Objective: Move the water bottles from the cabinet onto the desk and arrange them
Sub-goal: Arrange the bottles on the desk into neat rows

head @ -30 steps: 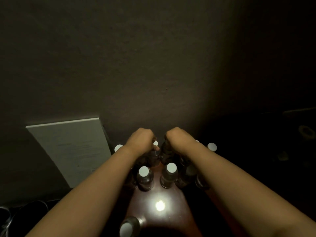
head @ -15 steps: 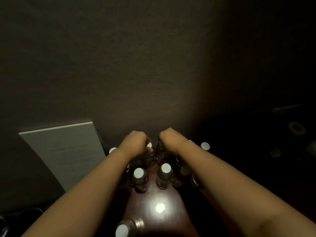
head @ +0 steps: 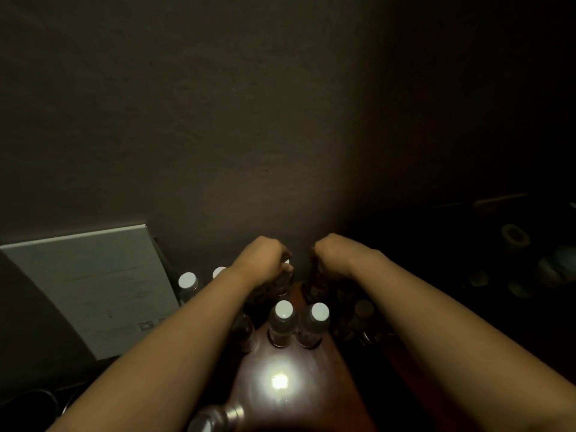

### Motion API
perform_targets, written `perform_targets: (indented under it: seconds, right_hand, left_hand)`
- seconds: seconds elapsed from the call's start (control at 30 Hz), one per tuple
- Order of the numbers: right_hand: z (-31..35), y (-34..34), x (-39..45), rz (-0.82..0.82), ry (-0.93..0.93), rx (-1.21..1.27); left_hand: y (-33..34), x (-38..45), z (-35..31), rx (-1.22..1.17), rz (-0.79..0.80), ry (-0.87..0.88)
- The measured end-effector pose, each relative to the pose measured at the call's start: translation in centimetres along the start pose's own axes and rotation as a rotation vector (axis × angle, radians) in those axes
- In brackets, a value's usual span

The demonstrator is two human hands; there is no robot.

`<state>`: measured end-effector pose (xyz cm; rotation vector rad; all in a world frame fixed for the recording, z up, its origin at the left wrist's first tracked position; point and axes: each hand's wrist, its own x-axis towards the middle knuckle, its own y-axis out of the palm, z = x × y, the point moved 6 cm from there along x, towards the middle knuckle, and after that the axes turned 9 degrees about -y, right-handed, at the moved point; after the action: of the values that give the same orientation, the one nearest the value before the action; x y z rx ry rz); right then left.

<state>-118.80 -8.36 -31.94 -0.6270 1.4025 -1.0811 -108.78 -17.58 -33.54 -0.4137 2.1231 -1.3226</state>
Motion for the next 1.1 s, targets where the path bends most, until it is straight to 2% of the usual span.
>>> perform_targets:
  seconds: [0.2,0.37,0.87,1.1]
  right_hand:
    - [0.0,0.2,-0.1,-0.127,-0.021,0.074]
    - [0.7,0.0,0.5,-0.170,-0.050,0.107]
    - [1.2,-0.5,0.4,-0.199,-0.106,0.098]
    - [0.7,-0.3,-0.1,-0.164,-0.039,0.124]
  left_hand:
    - [0.1,0.6,1.0,-0.110,0.005,-0.054]
    - [0.2,0.8,1.0,-0.137,-0.003,-0.065]
    - [0.0,1.1,1.1,-0.130,-0.020,-0.079]
    - [-0.2,0.7,0.5,-0.015,-0.021,-0.058]
